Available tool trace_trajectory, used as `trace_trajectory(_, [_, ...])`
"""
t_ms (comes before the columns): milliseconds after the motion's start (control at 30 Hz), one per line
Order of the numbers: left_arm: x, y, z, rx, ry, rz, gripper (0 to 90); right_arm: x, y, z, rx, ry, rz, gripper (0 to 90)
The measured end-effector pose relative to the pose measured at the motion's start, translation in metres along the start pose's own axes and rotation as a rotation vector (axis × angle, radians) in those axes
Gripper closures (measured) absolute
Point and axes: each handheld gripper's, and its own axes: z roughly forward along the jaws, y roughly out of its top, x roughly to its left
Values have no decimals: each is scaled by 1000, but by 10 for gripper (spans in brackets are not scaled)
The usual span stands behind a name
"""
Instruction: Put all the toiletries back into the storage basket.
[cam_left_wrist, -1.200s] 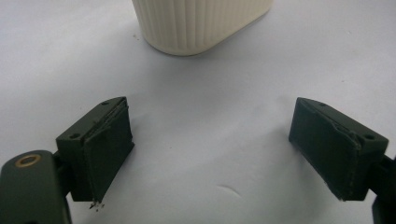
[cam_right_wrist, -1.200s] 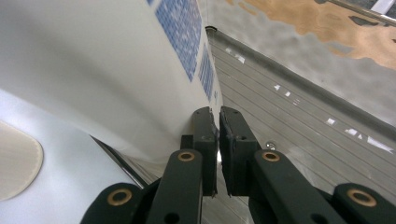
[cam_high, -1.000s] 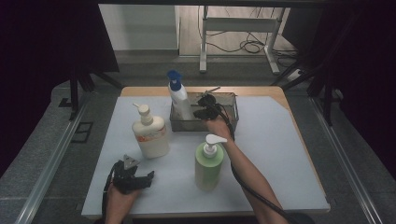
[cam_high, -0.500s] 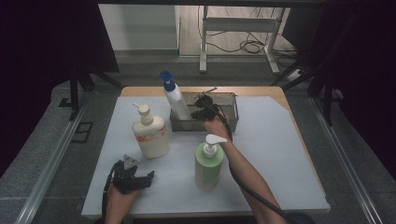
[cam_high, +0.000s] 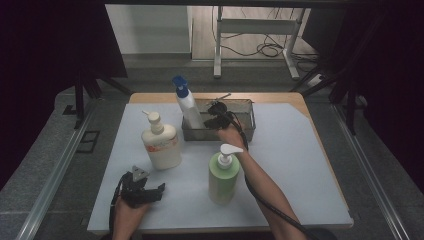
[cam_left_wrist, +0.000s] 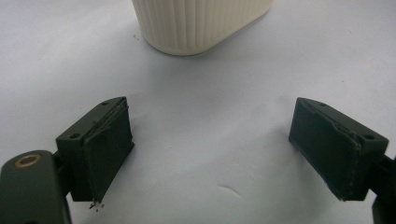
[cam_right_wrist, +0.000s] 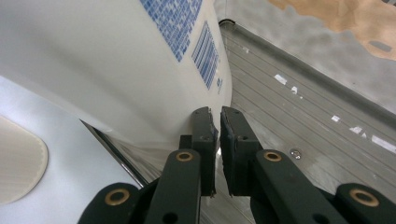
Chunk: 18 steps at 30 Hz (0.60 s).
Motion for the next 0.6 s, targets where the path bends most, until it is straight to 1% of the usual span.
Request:
trace_trajectory(167, [0, 0, 0, 0, 0, 0, 128, 2, 1, 1, 1, 10, -1, 838])
trace_trajectory(267, [0, 0, 0, 0, 0, 0, 128, 3, 1, 2, 6, 19, -13, 836])
trace_trajectory(367, [0, 0, 0, 0, 0, 0, 128, 6, 2, 4, 8, 22, -17, 833])
trace_trajectory(467, [0, 0, 0, 0, 0, 0, 128, 9, 2, 6, 13, 36, -23, 823])
trace_trajectory(600, [0, 0, 0, 0, 0, 0, 127, 13, 3, 8, 17, 27, -41, 826])
